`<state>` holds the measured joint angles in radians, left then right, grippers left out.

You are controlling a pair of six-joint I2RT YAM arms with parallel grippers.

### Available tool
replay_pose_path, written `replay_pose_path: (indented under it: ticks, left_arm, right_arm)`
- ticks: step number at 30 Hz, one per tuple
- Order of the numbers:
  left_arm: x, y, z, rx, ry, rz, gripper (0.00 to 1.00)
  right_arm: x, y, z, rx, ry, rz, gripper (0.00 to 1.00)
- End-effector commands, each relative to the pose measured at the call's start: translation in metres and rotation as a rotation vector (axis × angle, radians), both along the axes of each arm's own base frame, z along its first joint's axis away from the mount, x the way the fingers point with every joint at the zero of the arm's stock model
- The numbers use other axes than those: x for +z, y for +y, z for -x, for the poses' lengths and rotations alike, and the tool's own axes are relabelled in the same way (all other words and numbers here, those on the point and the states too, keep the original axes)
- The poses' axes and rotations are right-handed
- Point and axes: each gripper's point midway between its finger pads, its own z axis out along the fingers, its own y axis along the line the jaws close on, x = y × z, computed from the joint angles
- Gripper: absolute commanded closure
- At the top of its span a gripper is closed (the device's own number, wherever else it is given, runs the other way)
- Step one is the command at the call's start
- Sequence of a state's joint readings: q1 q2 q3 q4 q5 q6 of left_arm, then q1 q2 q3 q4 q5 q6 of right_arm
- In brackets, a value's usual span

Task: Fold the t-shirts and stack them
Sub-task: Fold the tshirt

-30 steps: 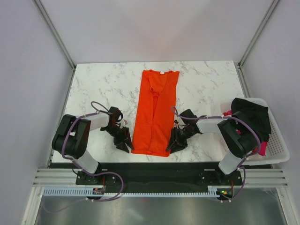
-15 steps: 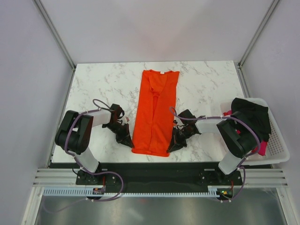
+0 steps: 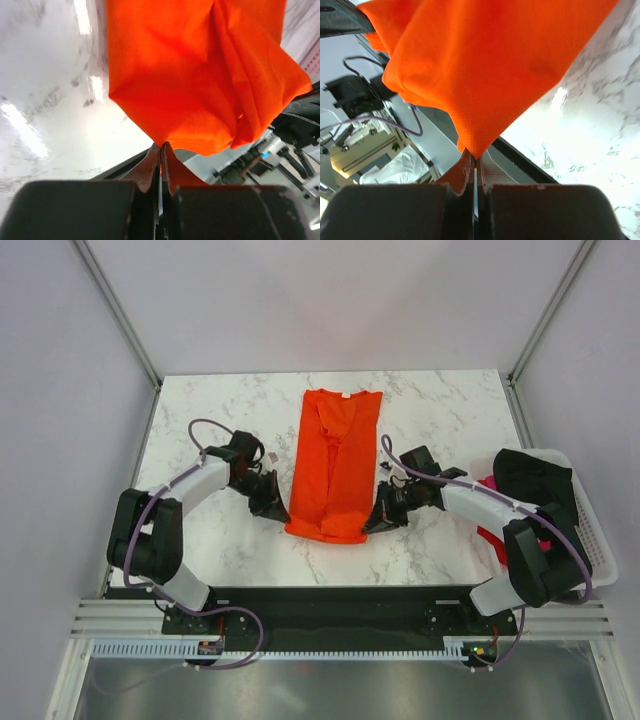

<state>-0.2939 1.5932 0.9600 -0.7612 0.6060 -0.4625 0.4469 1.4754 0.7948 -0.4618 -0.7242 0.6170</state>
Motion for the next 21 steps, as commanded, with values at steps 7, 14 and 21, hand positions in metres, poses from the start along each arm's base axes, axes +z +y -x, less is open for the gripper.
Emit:
replay_pose_path:
  ticks: [7,14,21]
  left_arm:
    - [0.04,0.008,-0.091,-0.008,-0.251,-0.075,0.98]
    - [0.04,-0.003,-0.144,-0.027,-0.324,-0.068,0.98]
    - [0.029,-0.012,-0.175,-0.04,-0.331,-0.058,0.98]
  right_arm:
    - [0.025,-0.01,-0.07,-0.066,-0.162,-0.004,1.0]
    - [0.023,-0.015,-0.116,-0.124,-0.227,0.006,1.0]
    - [0.013,-0.018,-0.16,-0.141,-0.292,0.041,1.0]
